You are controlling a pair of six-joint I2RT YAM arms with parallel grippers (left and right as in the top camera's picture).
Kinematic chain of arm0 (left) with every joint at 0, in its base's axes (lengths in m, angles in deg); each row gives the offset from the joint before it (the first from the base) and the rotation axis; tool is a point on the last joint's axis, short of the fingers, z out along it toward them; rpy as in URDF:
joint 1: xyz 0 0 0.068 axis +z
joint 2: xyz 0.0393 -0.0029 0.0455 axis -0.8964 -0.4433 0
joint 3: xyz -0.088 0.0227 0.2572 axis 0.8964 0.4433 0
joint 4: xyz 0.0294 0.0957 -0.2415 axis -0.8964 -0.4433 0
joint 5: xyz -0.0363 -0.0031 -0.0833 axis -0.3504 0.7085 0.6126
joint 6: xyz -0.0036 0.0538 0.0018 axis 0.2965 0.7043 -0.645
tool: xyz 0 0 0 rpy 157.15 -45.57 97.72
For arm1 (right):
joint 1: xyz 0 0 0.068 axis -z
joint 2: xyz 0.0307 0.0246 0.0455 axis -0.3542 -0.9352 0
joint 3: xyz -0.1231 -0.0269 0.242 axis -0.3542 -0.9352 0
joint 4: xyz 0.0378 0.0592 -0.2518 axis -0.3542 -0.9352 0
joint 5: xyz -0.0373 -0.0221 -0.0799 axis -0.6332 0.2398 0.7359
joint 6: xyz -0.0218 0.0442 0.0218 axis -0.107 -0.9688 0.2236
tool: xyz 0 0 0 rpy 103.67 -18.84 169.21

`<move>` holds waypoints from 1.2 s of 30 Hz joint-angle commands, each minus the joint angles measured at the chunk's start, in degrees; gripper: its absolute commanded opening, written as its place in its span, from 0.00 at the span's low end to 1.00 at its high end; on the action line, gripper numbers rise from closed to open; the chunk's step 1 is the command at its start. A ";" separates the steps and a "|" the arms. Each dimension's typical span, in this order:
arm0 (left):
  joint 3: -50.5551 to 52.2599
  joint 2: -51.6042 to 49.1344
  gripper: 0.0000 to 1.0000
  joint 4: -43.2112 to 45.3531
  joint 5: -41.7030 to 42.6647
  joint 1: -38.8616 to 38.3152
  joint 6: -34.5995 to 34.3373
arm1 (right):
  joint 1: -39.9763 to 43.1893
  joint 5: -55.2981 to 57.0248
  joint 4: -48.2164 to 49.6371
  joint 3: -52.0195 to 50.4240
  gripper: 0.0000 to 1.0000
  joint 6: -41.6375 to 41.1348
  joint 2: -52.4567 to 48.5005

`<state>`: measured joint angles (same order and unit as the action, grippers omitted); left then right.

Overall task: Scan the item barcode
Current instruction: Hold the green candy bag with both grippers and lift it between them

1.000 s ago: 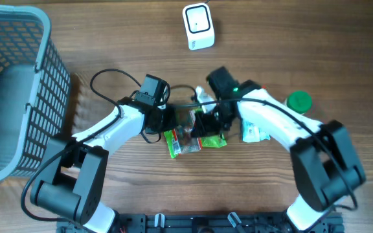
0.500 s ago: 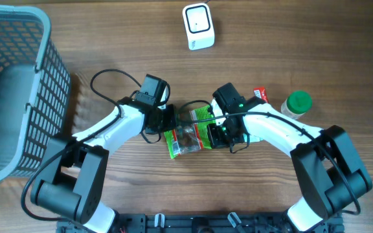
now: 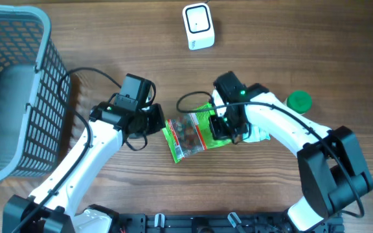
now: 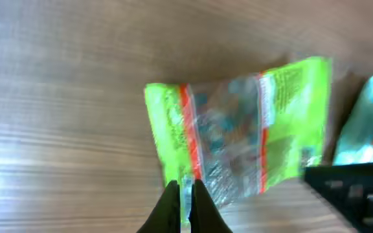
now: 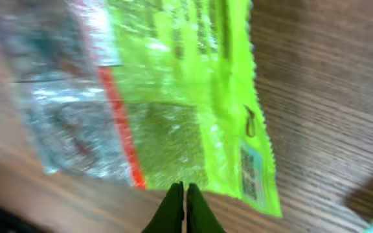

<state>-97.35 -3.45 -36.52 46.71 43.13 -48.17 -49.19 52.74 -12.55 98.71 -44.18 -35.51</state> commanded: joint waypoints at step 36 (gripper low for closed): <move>5.33 -16.09 0.04 11.23 -2.19 -6.91 -5.73 | -0.31 -7.85 31.71 -13.00 0.38 -12.70 0.15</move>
<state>-92.81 -18.77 -27.84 47.30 36.40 -53.10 -49.19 47.78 16.36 86.06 -54.59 -35.14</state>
